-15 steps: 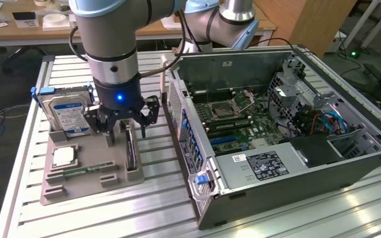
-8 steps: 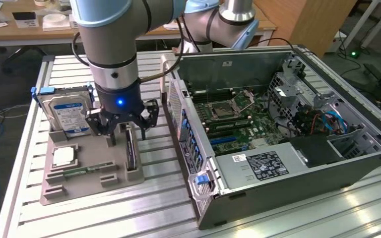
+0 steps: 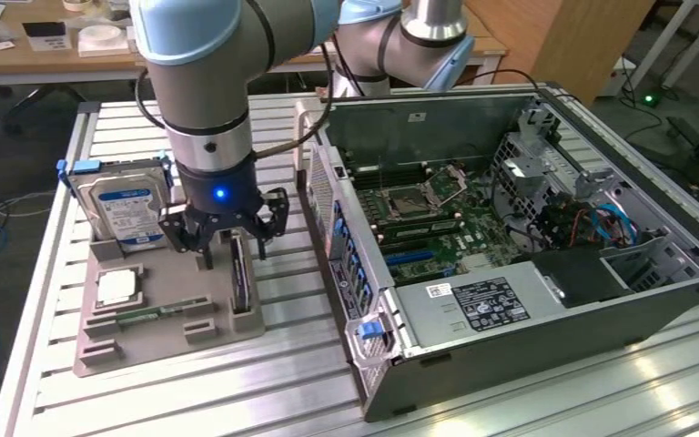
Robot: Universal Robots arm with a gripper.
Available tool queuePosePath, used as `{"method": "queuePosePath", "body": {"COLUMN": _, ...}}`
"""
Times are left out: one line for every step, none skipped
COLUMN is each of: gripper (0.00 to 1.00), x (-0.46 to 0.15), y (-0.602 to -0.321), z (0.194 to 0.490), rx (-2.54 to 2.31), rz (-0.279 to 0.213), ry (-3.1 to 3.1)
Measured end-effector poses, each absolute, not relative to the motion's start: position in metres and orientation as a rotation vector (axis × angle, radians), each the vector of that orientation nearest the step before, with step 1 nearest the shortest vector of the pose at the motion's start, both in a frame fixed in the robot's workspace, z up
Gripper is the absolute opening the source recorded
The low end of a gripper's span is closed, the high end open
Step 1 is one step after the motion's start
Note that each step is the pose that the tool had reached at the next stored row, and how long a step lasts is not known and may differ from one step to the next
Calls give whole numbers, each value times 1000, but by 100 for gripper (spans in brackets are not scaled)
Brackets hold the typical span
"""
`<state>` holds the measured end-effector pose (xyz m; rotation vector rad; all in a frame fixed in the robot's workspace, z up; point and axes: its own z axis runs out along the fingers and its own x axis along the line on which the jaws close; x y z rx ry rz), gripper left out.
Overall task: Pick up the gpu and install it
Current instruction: 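Pick up the gpu and move the gpu toward the slot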
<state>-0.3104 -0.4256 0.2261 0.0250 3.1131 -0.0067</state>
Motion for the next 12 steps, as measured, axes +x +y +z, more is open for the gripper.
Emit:
{"method": "queuePosePath", "body": {"gripper": 71, "x": -310, "y": -426, "z": 224, "rx": 25, "rz": -7, "ry": 3113}}
{"method": "queuePosePath", "body": {"gripper": 71, "x": -310, "y": -426, "z": 222, "rx": 25, "rz": -7, "ry": 3113}}
{"method": "queuePosePath", "body": {"gripper": 71, "x": -310, "y": -426, "z": 221, "rx": 25, "rz": -7, "ry": 3113}}
{"method": "queuePosePath", "body": {"gripper": 71, "x": -310, "y": -426, "z": 219, "rx": 25, "rz": -7, "ry": 3113}}
{"method": "queuePosePath", "body": {"gripper": 71, "x": -311, "y": -426, "z": 217, "rx": 25, "rz": -7, "ry": 3113}}
{"method": "queuePosePath", "body": {"gripper": 71, "x": -311, "y": -426, "z": 215, "rx": 25, "rz": -7, "ry": 3113}}
{"method": "queuePosePath", "body": {"gripper": 71, "x": -311, "y": -426, "z": 213, "rx": 25, "rz": -7, "ry": 3113}}
{"method": "queuePosePath", "body": {"gripper": 71, "x": -310, "y": -426, "z": 212, "rx": 24, "rz": -7, "ry": 3113}}
{"method": "queuePosePath", "body": {"gripper": 71, "x": -310, "y": -426, "z": 210, "rx": 24, "rz": -7, "ry": 3113}}
{"method": "queuePosePath", "body": {"gripper": 71, "x": -310, "y": -426, "z": 208, "rx": 25, "rz": -7, "ry": 3113}}
{"method": "queuePosePath", "body": {"gripper": 71, "x": -311, "y": -426, "z": 206, "rx": 25, "rz": -7, "ry": 3113}}
{"method": "queuePosePath", "body": {"gripper": 71, "x": -311, "y": -426, "z": 204, "rx": 25, "rz": -7, "ry": 3113}}
